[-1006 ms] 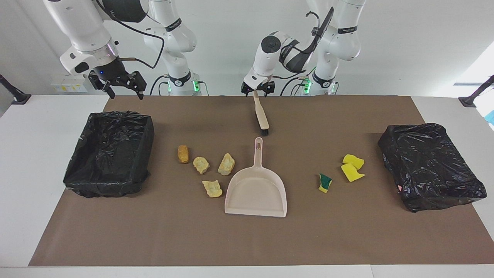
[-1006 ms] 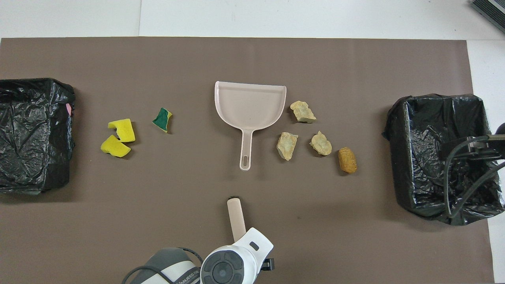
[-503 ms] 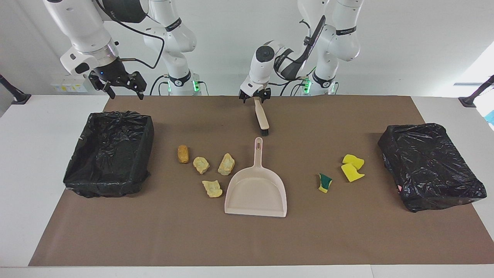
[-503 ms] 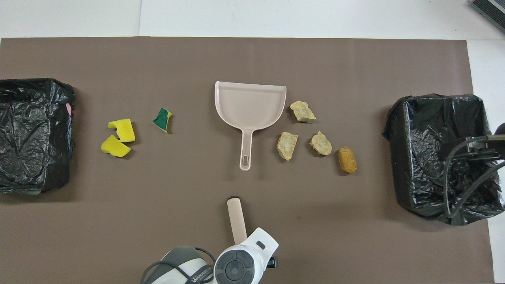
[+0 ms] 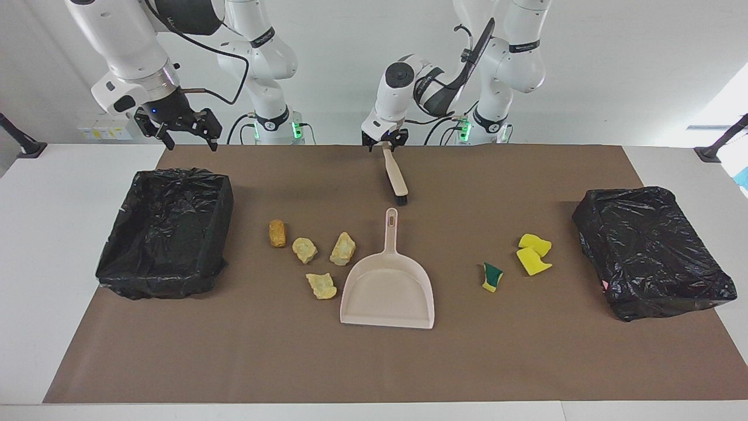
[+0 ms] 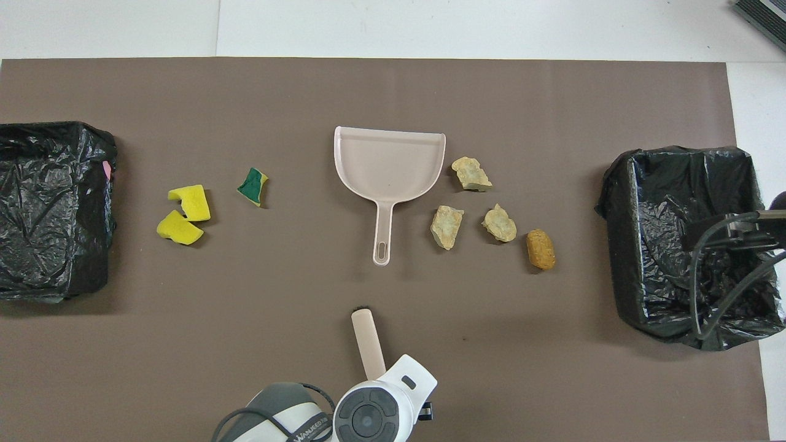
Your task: Sweep and dump trash in bin
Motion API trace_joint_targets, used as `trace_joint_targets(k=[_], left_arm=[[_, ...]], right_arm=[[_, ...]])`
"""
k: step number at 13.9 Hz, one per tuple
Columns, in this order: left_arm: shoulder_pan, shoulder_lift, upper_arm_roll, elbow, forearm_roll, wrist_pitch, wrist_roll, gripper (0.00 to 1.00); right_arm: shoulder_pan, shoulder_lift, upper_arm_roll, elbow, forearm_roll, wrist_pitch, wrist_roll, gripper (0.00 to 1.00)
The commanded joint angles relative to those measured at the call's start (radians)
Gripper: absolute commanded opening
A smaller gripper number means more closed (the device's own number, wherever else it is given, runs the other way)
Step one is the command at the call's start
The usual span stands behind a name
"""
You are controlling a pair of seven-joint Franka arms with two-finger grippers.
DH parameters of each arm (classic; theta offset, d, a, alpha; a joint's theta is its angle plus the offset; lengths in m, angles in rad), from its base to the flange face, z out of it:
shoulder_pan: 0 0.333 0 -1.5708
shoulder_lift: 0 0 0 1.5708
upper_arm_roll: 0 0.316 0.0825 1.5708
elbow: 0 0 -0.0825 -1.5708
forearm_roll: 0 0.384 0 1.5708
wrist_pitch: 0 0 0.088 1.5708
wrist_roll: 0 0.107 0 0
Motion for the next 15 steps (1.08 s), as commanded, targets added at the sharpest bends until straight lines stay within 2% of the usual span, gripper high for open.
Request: trace_joint_targets(k=[1, 2, 4, 5, 6, 9, 12, 13, 15], left_arm=[[-0.004, -0.016, 0.013, -0.011, -0.015, -0.020, -0.010, 0.59], [0.007, -0.015, 0.013, -0.009, -0.015, -0.026, -0.014, 0.40], [0.016, -0.013, 0.015, -0.005, -0.015, -0.046, -0.018, 0.10], [0.027, -0.018, 0.015, -0.005, -0.015, -0.055, -0.018, 0.04], [0.043, -0.031, 0.016, 0.002, -0.015, -0.084, -0.018, 0.00], [0.082, -0.045, 0.018, 0.038, -0.015, -0.156, -0.015, 0.00], [0.143, -0.059, 0.020, 0.093, 0.008, -0.265, 0.013, 0.00], [0.177, -0.074, 0.023, 0.107, 0.023, -0.305, 0.047, 0.00], [0.319, -0.103, 0.024, 0.155, 0.068, -0.404, 0.173, 0.00]], right_arm=[[-0.007, -0.027, 0.001, -0.028, 0.027, 0.000, 0.011, 1.00], [-0.005, -0.028, 0.001, -0.028, 0.027, 0.000, 0.012, 1.00], [0.014, -0.031, 0.011, -0.057, 0.025, 0.012, 0.009, 1.00], [0.030, -0.039, 0.013, -0.082, 0.027, 0.044, 0.009, 1.00], [0.041, -0.042, 0.014, -0.093, 0.027, 0.076, 0.011, 1.00], [0.087, -0.019, 0.014, -0.103, 0.025, 0.104, 0.028, 1.00], [0.183, 0.024, 0.014, -0.158, 0.027, 0.241, 0.133, 1.00], [0.221, 0.047, 0.014, -0.160, 0.025, 0.291, 0.185, 1.00], [0.280, 0.103, 0.014, -0.160, 0.025, 0.343, 0.289, 1.00]])
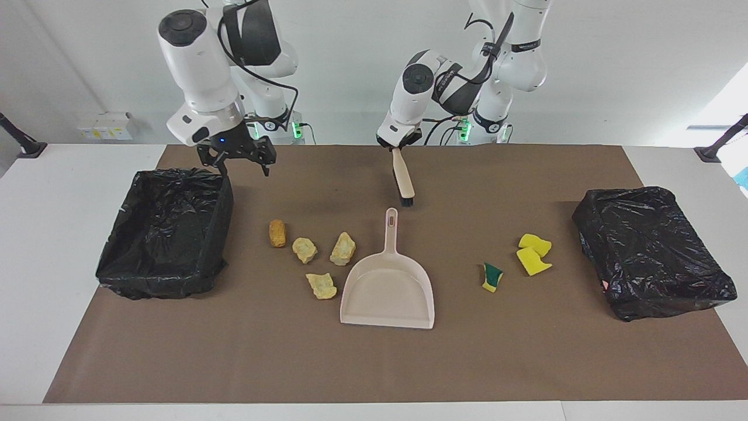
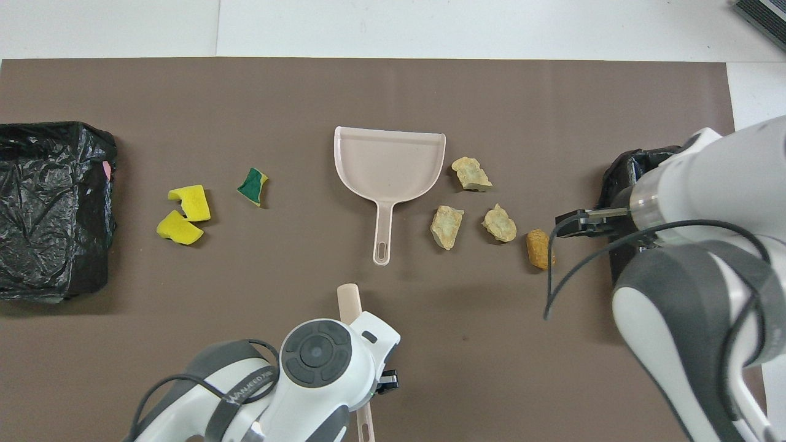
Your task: Sweep and dump trash in bin
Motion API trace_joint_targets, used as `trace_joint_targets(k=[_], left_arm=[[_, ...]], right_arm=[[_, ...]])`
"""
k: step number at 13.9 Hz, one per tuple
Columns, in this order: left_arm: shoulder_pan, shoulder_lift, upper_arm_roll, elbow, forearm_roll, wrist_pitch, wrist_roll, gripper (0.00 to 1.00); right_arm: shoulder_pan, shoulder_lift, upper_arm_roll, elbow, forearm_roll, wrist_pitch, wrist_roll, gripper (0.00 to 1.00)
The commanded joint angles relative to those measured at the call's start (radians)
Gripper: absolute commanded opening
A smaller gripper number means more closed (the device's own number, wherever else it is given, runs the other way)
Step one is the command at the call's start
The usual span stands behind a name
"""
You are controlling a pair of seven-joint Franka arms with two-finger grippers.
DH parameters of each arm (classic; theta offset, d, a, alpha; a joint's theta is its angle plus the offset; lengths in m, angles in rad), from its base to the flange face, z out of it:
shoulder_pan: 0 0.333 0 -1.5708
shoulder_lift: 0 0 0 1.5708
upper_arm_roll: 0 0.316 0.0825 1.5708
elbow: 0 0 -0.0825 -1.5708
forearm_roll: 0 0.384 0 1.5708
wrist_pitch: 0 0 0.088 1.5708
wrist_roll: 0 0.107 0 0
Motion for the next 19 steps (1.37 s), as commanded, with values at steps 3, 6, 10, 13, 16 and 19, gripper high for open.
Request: trace_joint_targets(k=[3, 6, 10, 13, 16, 19], left_arm=[[0.344, -0.041, -0.004, 0.103, 0.090, -0.195, 0.370, 0.00], [0.513, -0.016, -0.004, 0.125, 0.164, -0.183, 0.594, 0.00], [0.616, 0.046, -0.003, 0.220, 0.287, -0.170, 0.718, 0.00], [0.709, 0.050, -0.003, 0.220, 0.302, -0.166, 0.719, 0.00], [0.760, 0.050, -0.003, 0.214, 0.304, -0.164, 0.719, 0.00], [0.779, 0.072, -0.003, 0.206, 0.313, -0.149, 0.707, 0.00]], right_arm=[[0.131, 0.126, -0.005, -0.006, 0.011, 0.186, 0.234, 1.00], [0.234, 0.202, -0.006, 0.010, -0.010, 0.278, 0.378, 1.00], [0.363, 0.304, -0.006, 0.090, -0.097, 0.318, 0.573, 1.00], [0.450, 0.422, -0.011, 0.188, -0.171, 0.324, 0.711, 1.00], [0.481, 0.520, -0.006, 0.253, -0.280, 0.372, 0.744, 1.00], [0.503, 0.540, -0.005, 0.250, -0.312, 0.387, 0.744, 0.99]])
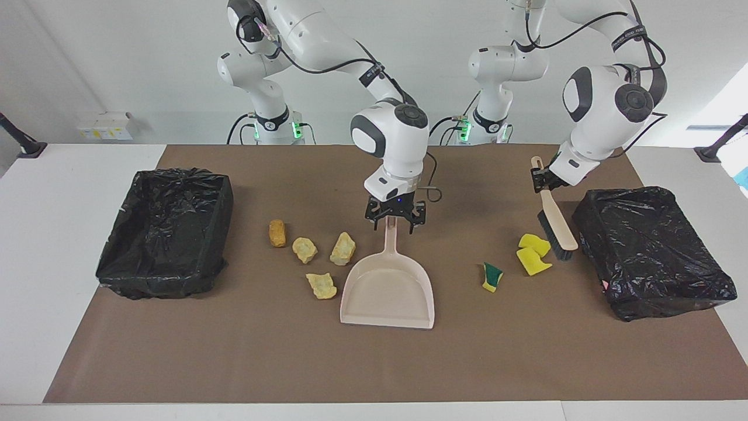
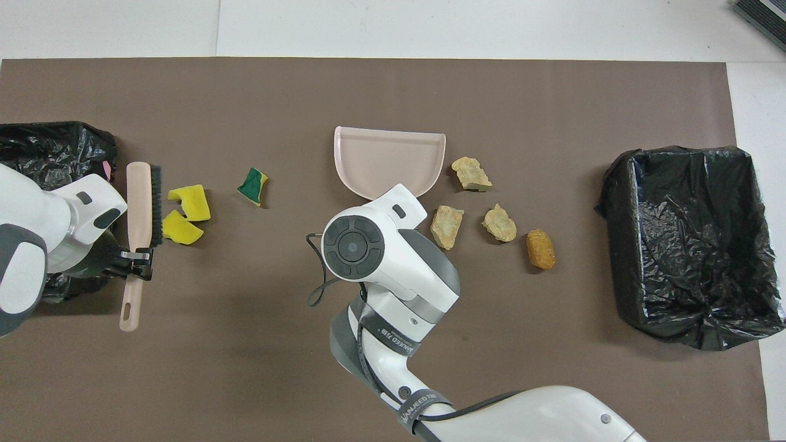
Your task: Sweep and dump trash in bin
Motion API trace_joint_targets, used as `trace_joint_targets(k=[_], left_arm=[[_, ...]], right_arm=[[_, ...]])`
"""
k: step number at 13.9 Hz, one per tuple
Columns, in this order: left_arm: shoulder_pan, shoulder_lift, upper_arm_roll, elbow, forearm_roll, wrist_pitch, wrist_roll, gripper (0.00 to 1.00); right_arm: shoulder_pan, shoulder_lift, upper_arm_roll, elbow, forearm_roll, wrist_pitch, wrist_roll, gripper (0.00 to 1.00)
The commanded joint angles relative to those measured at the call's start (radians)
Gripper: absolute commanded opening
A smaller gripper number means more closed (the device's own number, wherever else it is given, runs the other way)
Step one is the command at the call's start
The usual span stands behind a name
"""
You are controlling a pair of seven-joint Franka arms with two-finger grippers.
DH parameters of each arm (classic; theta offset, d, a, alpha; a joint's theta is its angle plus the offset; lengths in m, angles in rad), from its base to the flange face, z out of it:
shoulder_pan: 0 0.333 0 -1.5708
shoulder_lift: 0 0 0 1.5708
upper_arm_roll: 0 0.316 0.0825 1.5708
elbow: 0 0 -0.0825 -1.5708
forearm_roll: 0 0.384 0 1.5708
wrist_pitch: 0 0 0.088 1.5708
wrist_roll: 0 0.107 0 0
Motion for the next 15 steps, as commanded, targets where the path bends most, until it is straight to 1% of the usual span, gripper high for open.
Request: trace_joint_targets(k=[1, 2, 3, 5, 7, 9, 11, 12, 13, 14, 15], left_arm=[[0.050, 0.048, -0.014, 0.006, 0.032, 0.036, -0.018, 0.00], [0.073, 0.060, -0.014, 0.004, 0.032, 0.056, -0.023, 0.00], [0.075, 0.063, -0.014, 0.003, 0.032, 0.057, -0.026, 0.00], [0.073, 0.059, -0.014, -0.011, 0.032, 0.057, -0.031, 0.00], [0.070, 0.056, -0.016, -0.027, 0.032, 0.060, -0.031, 0.00], [0.064, 0.056, -0.016, -0.027, 0.032, 0.060, -0.031, 0.00], [0.059, 0.056, -0.016, -0.027, 0.032, 0.058, -0.031, 0.00], [0.058, 0.054, -0.016, -0.027, 0.032, 0.058, -0.031, 0.00], [0.058, 0.054, -0.016, -0.027, 0.032, 0.058, -0.031, 0.00], [0.058, 0.054, -0.016, -0.027, 0.032, 0.052, -0.031, 0.00], [0.056, 0.053, -0.016, -0.027, 0.032, 0.047, -0.035, 0.00]], right_arm=[[0.013, 0.015, -0.005, 0.030, -0.032, -0.003, 0.015, 0.97], [0.014, 0.014, -0.003, 0.031, -0.032, -0.013, 0.015, 0.94], [0.019, 0.012, -0.003, 0.032, -0.035, -0.017, 0.015, 0.91], [0.033, 0.005, -0.005, 0.031, -0.026, -0.019, 0.015, 0.76], [0.031, -0.015, -0.003, 0.020, -0.029, -0.034, 0.015, 0.57], [0.028, -0.018, -0.003, 0.008, -0.030, -0.037, 0.011, 0.52], [0.025, -0.017, -0.005, 0.009, -0.032, -0.039, 0.007, 0.40], [0.024, -0.017, -0.006, 0.011, -0.035, -0.037, 0.007, 0.25], [0.019, -0.017, -0.008, 0.014, -0.032, -0.037, 0.006, 0.04], [0.013, -0.023, -0.012, 0.018, -0.029, -0.039, 0.003, 0.00], [-0.001, -0.044, -0.012, 0.017, -0.024, -0.040, -0.003, 0.00]])
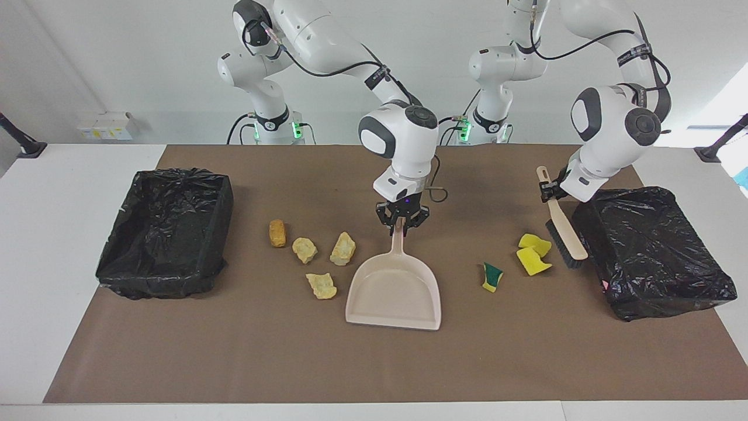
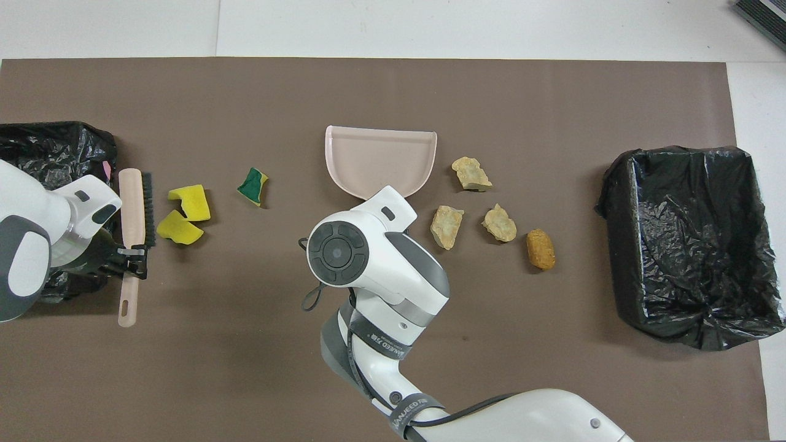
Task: Sweep and dump trash in bin
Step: 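Drag the dustpan with the right gripper toward the sponge pieces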
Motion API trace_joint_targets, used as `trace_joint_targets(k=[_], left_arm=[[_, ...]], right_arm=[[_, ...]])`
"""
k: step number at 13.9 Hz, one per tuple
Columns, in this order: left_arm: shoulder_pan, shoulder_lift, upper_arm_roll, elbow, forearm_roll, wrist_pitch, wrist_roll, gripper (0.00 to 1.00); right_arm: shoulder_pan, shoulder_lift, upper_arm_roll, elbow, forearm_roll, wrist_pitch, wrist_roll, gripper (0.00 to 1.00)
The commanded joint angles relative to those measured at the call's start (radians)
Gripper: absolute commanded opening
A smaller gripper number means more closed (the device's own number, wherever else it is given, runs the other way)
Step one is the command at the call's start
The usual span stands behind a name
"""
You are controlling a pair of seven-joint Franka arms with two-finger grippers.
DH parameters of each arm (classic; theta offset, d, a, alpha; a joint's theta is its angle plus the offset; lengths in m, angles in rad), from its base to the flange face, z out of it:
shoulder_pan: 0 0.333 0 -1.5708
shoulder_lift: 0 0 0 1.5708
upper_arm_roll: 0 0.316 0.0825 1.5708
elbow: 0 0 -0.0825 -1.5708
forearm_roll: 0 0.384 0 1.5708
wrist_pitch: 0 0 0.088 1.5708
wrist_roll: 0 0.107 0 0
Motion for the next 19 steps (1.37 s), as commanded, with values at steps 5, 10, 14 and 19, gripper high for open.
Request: trace_joint_targets(k=[5, 10, 14, 19], left_arm=[[-0.010, -0.025, 0.001, -0.019, 0.021, -0.038, -0.103, 0.00], [0.005, -0.021, 0.003, -0.074, 0.021, 0.011, -0.119, 0.00], [0.007, -0.013, 0.003, -0.104, 0.021, 0.059, -0.120, 0.00], [-0.011, -0.008, 0.001, -0.138, 0.023, 0.097, -0.220, 0.00]], right_arm=[[-0.058, -0.139, 0.007, -0.035, 0.094, -0.075, -0.148, 0.00], [-0.067, -0.213, 0.006, -0.056, 0.118, -0.187, -0.487, 0.00], [-0.061, -0.247, 0.010, -0.104, 0.116, -0.215, -0.764, 0.00], [-0.117, -0.265, 0.010, -0.176, 0.154, -0.189, -1.313, 0.00]])
